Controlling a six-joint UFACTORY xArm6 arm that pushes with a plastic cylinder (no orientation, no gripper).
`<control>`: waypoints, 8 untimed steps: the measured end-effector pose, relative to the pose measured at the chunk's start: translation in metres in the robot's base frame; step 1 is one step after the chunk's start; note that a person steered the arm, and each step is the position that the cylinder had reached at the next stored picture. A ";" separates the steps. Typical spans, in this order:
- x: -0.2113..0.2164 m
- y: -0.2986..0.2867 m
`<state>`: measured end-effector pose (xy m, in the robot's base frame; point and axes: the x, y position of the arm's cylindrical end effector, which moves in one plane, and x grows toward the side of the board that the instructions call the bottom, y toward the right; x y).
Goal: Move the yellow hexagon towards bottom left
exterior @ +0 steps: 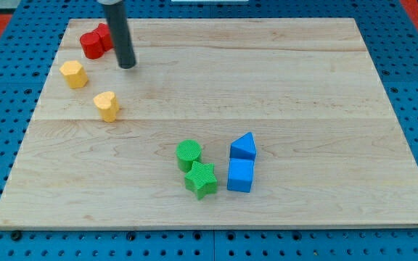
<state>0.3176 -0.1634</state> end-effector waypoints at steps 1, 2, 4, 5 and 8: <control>0.000 -0.009; 0.000 -0.016; -0.001 -0.019; -0.001 -0.025; 0.007 -0.064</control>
<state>0.3243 -0.2276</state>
